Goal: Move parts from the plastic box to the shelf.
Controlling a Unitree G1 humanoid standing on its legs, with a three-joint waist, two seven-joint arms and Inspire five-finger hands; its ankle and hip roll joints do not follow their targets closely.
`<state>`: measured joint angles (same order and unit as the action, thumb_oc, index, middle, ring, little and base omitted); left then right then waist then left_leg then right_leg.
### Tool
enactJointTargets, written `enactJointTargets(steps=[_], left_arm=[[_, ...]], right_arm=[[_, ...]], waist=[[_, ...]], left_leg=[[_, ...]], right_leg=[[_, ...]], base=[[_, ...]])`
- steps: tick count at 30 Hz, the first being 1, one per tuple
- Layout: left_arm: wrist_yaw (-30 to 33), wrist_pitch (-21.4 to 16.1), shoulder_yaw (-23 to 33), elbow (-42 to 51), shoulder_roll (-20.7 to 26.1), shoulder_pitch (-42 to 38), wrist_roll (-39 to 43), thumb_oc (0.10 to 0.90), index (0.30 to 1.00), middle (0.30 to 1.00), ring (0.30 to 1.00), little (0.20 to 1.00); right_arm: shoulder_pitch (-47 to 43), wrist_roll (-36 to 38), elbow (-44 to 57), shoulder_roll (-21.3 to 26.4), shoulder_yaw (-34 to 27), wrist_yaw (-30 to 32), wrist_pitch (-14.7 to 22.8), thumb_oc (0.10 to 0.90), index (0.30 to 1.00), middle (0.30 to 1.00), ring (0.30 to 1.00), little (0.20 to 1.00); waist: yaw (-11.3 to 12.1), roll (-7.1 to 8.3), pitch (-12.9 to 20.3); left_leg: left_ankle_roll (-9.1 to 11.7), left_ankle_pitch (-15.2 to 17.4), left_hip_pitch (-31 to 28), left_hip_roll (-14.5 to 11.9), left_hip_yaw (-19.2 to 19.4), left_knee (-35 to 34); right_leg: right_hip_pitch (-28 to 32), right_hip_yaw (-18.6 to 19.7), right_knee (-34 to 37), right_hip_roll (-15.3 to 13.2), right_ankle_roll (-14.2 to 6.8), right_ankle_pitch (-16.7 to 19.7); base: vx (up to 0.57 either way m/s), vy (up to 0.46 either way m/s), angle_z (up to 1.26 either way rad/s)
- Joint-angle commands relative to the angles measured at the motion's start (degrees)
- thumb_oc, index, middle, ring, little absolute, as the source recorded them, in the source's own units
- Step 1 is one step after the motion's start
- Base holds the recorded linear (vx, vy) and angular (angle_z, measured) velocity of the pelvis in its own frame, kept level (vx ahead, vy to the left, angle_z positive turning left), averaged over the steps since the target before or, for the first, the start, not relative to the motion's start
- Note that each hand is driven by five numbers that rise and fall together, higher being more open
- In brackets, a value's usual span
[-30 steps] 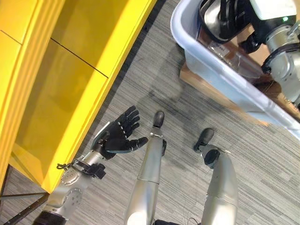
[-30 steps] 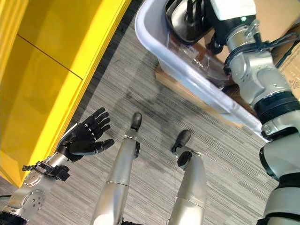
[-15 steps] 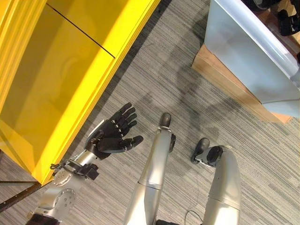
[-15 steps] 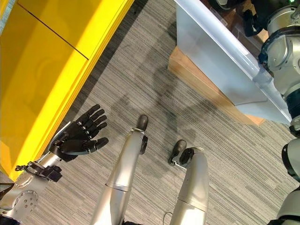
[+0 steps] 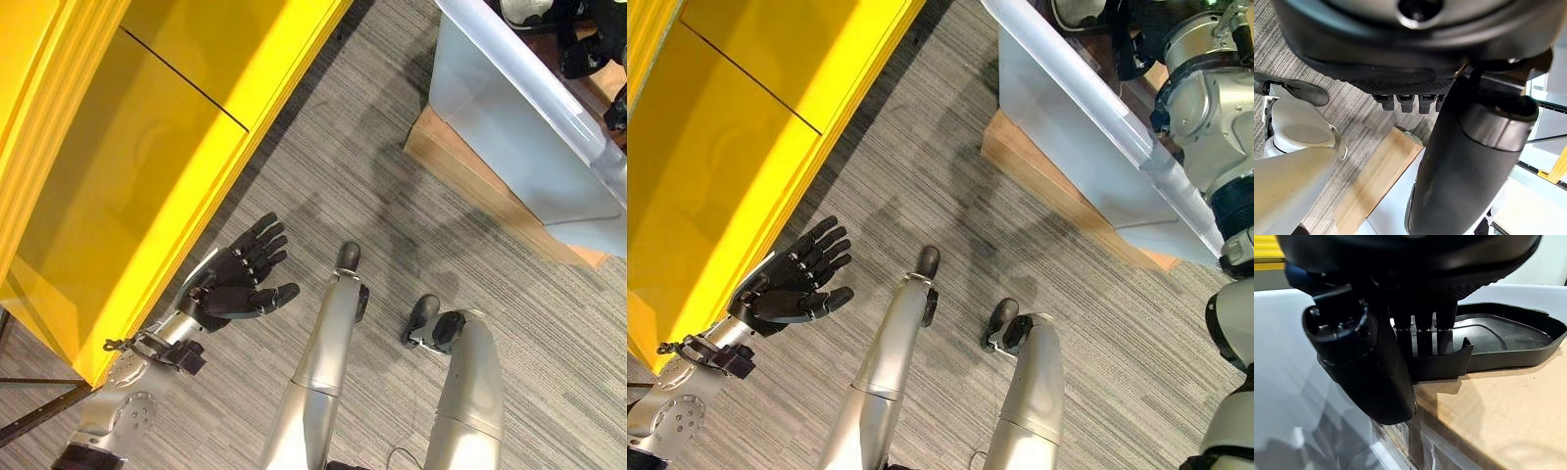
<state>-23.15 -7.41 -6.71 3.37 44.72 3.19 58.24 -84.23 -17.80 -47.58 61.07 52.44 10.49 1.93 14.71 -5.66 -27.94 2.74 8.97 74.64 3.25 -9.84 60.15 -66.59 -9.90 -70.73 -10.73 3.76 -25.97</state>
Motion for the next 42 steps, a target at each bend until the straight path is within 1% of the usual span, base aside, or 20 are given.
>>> enactJointTargets(steps=[1,4,7,10,12,15,16,19,21,22,24,26,28,29,31,34,37,38,39,42], left_arm=[[-2.50,-2.73,3.16,4.16,1.39,-1.15,1.50,0.900,1.000,1.000,1.000,1.000],[-2.43,-2.94,3.02,4.14,1.33,-1.26,1.62,0.900,1.000,1.000,1.000,1.000],[-2.79,-3.25,2.64,3.62,1.50,-2.07,1.79,0.900,1.000,1.000,1.000,1.000],[-2.79,-3.40,2.65,3.85,1.63,-2.23,1.84,0.900,1.000,1.000,1.000,1.000],[-2.62,-3.40,2.64,3.99,1.80,-2.38,1.65,0.900,1.000,1.000,1.000,1.000],[-2.34,-3.64,2.32,4.09,1.95,-2.58,1.59,0.900,1.000,1.000,1.000,1.000],[-2.40,-3.78,2.18,4.04,2.01,-2.66,1.45,0.900,1.000,1.000,1.000,1.000],[-2.79,-3.89,2.23,4.07,2.31,-2.68,0.49,0.900,1.000,1.000,1.000,1.000],[-2.81,-4.16,2.13,4.27,2.24,-2.71,-0.01,0.900,1.000,1.000,1.000,1.000],[-2.74,-4.39,1.96,4.47,2.22,-2.93,-0.09,0.900,1.000,1.000,1.000,1.000],[-2.41,-4.56,1.77,4.57,2.11,-2.99,-0.30,0.900,1.000,1.000,1.000,1.000],[-2.24,-4.56,1.93,5.00,1.63,-2.68,-1.09,0.900,1.000,1.000,1.000,1.000],[-2.34,-4.53,2.08,5.06,1.45,-2.50,-1.42,0.900,1.000,1.000,1.000,1.000],[-2.29,-4.44,2.28,5.33,1.36,-2.20,-1.76,0.900,1.000,1.000,1.000,1.000],[-2.10,-4.34,2.85,5.75,1.09,-1.65,-2.52,0.900,1.000,1.000,1.000,1.000],[-2.57,-4.43,3.65,5.58,0.57,-1.00,-3.29,0.900,1.000,1.000,1.000,1.000],[-2.59,-4.63,4.02,5.49,0.18,-0.75,-4.21,0.900,1.000,1.000,1.000,1.000],[-2.58,-4.55,4.34,5.61,-0.11,-0.60,-5.15,0.900,1.000,1.000,1.000,1.000],[-2.59,-4.49,4.40,5.66,-0.23,-0.56,-5.36,0.900,1.000,1.000,1.000,1.000],[-3.13,-4.42,4.73,5.41,-1.06,-0.47,-6.04,0.900,1.000,1.000,1.000,1.000]], right_arm=[[5.67,0.68,-3.80,-1.30,4.54,-3.28,1.23,0.400,0.300,0.300,0.300,0.300],[5.62,-0.80,-3.50,-1.79,4.86,-3.46,0.77,0.400,0.300,0.300,0.300,0.300],[5.71,-0.60,-4.67,-2.93,5.01,-2.54,1.26,0.400,0.300,0.300,0.300,0.300],[6.00,-0.74,-4.84,-3.02,5.41,-1.93,1.57,0.400,0.300,0.300,0.300,0.300],[6.58,0.52,-4.81,-3.17,5.24,-1.01,1.81,0.400,0.300,0.300,0.300,0.300],[7.38,0.49,-4.62,-3.53,4.60,-0.12,2.87,0.400,0.300,0.300,0.300,0.300],[8.20,1.32,-4.18,-3.85,3.96,0.63,3.63,0.400,0.300,0.300,0.300,0.300],[9.02,1.29,-3.35,-4.50,3.20,-0.06,4.59,0.400,0.300,0.300,0.300,0.300],[9.92,2.40,-2.51,-4.71,3.04,0.65,5.49,0.400,0.300,0.300,0.300,0.300],[10.42,3.08,-1.66,-4.99,2.78,1.35,6.46,0.400,0.300,0.300,0.300,0.300],[11.05,3.06,0.16,-5.51,1.97,1.16,6.65,0.400,0.300,0.300,0.300,0.300],[12.93,2.71,3.66,-6.06,0.22,1.08,7.88,0.400,0.300,0.300,0.300,0.300],[13.53,2.43,5.07,-6.22,-0.37,0.95,8.37,0.400,0.300,0.300,0.300,0.300],[14.73,2.19,7.93,-6.28,-1.26,0.48,8.03,0.400,0.300,0.300,0.300,0.300],[16.98,1.91,11.62,-6.15,-2.91,0.09,8.70,0.400,0.300,0.300,0.300,0.300],[19.73,1.46,17.14,-5.93,-4.99,-1.48,7.50,0.400,0.300,0.300,0.300,0.300],[22.03,1.49,20.64,-5.93,-6.90,-2.44,7.05,0.400,0.300,0.300,0.300,0.300],[23.95,0.76,23.44,-5.69,-8.50,-3.07,6.65,0.400,0.300,0.300,0.300,0.300],[24.27,0.86,23.98,-5.55,-8.66,-3.11,6.59,0.400,0.300,0.300,0.300,0.300],[26.72,0.23,27.29,-5.26,-10.81,-4.18,6.10,0.400,0.300,0.300,0.300,0.300]], waist=[[1.75,-1.13,-1.85],[1.77,-1.40,-1.85],[1.81,-1.60,-1.85],[1.88,-1.58,-1.85],[1.83,-1.47,-1.85],[1.71,-1.44,-1.85],[1.66,-1.34,-1.85],[1.68,-1.09,-1.85],[1.58,-0.87,-1.85],[1.43,-0.74,-1.85],[1.18,-0.63,-1.85],[0.72,-0.16,-1.85],[0.53,0.13,-1.85],[0.20,0.56,-1.85],[-0.35,1.29,-1.85],[-1.19,2.16,-1.85],[-1.80,2.88,-1.85],[-2.28,3.45,-1.85],[-2.36,3.54,-1.85],[-3.00,4.31,-1.85]], left_leg=[[-5.36,2.02,-2.23,0.69,1.35,-4.03],[-5.36,1.95,-2.37,0.62,1.48,-4.22],[-5.40,1.98,-2.51,0.60,1.57,-4.39],[-5.39,1.83,-2.63,0.44,1.51,-4.71],[-5.48,1.66,-2.89,0.24,1.46,-5.18],[-5.53,1.21,-3.58,-0.09,1.53,-6.45],[-5.56,0.70,-4.47,-0.46,1.50,-7.93],[-5.55,-0.16,-6.13,-1.15,1.44,-10.49],[-5.57,-0.79,-7.59,-1.80,1.44,-12.46],[-5.52,-1.37,-9.03,-2.18,1.52,-14.34],[-5.31,-2.21,-11.33,-2.82,1.79,-16.80],[-4.85,-3.53,-15.33,-3.90,2.18,-20.94],[-4.59,-4.07,-16.94,-4.35,2.42,-22.58],[-4.17,-4.92,-19.37,-4.94,2.91,-25.08],[-3.55,-6.15,-23.03,-5.67,3.64,-28.53],[-2.85,-7.50,-27.65,-6.26,4.76,-32.43],[-2.34,-8.48,-31.09,-6.51,5.61,-35.38],[-1.90,-9.35,-34.23,-6.87,6.30,-37.94],[-1.82,-9.52,-34.86,-6.96,6.43,-38.40],[-1.26,-10.60,-39.44,-7.58,7.31,-41.78]], right_leg=[[2.76,0.94,-1.12,2.76,2.11,0.47],[2.77,1.02,-0.99,2.68,2.10,0.52],[2.81,0.99,-0.82,2.65,2.12,0.56],[2.98,0.86,-0.42,2.59,2.10,0.70],[3.14,0.78,0.03,2.63,2.06,0.88],[3.51,0.59,1.06,2.70,2.01,1.21],[4.10,0.36,2.32,2.69,1.81,1.72],[5.31,-0.01,4.51,2.54,1.38,2.66],[6.26,-0.27,6.24,2.42,1.13,3.32],[7.29,-0.36,7.77,2.45,1.03,3.66],[9.09,-0.50,9.91,2.45,0.83,4.18],[12.53,-0.83,14.15,2.40,0.34,5.26],[13.99,-1.00,15.81,2.47,0.08,5.77],[16.17,-1.30,18.33,2.67,-0.26,6.56],[19.51,-1.70,21.89,3.03,-0.70,7.67],[23.74,-1.99,26.20,3.63,-1.26,9.12],[26.97,-2.19,29.69,4.12,-1.59,10.25],[29.86,-2.40,32.34,4.27,-1.95,11.16],[30.43,-2.42,32.85,4.26,-2.03,11.33],[34.50,-2.43,36.66,4.19,-2.69,12.62]], base=[[0.00,0.000,0.00],[0.00,0.000,0.00],[0.00,0.000,0.00],[0.00,0.000,0.00],[-0.03,-0.031,0.01],[-0.04,-0.028,0.00],[-0.06,-0.048,-0.01],[-0.06,-0.051,0.01],[-0.07,-0.037,0.01],[-0.08,-0.020,-0.02],[-0.08,-0.005,-0.03],[-0.07,-0.013,-0.05],[-0.04,-0.010,-0.08],[-0.05,-0.010,-0.04],[-0.05,0.000,-0.09],[-0.03,0.012,-0.11],[-0.02,0.024,-0.11],[-0.02,0.034,-0.02],[-0.01,0.042,-0.06],[0.00,0.042,-0.17]])
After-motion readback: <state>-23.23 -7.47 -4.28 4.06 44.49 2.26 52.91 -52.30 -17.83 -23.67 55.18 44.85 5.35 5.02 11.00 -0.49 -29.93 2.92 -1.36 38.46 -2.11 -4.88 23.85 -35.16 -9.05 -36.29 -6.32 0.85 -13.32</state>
